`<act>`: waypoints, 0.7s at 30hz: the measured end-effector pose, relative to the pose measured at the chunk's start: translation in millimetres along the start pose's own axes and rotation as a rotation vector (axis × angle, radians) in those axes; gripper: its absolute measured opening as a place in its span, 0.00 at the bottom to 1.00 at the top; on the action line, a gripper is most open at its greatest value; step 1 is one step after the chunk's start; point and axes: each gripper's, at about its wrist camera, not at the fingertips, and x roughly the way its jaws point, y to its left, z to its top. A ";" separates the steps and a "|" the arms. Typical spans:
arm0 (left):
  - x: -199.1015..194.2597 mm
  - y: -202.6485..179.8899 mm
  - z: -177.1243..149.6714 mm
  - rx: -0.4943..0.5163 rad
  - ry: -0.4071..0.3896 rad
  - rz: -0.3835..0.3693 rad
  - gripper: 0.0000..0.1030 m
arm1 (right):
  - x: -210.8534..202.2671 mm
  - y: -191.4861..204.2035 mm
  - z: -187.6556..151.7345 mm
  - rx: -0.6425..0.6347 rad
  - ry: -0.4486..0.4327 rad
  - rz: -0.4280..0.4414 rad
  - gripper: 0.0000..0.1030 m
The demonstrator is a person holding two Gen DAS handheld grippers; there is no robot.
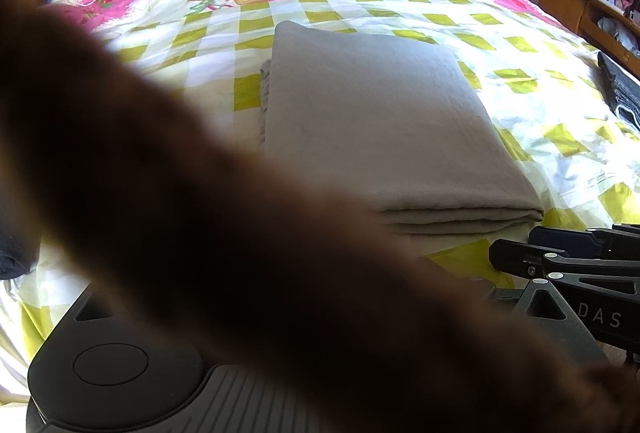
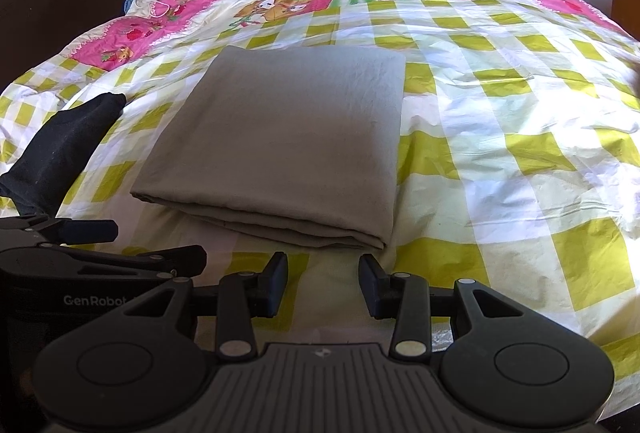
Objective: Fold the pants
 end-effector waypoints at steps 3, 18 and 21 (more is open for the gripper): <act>0.6 -0.2 0.2 0.000 0.001 0.000 0.97 | 0.6 -0.7 -0.2 -0.001 0.007 -0.003 0.51; 1.7 -6.1 -1.4 0.030 0.004 0.011 0.96 | -1.5 2.9 -1.8 -0.036 0.011 -0.051 0.51; 1.8 -5.9 -1.5 0.030 0.004 0.011 0.96 | -1.4 4.9 -0.5 -0.042 0.017 -0.070 0.51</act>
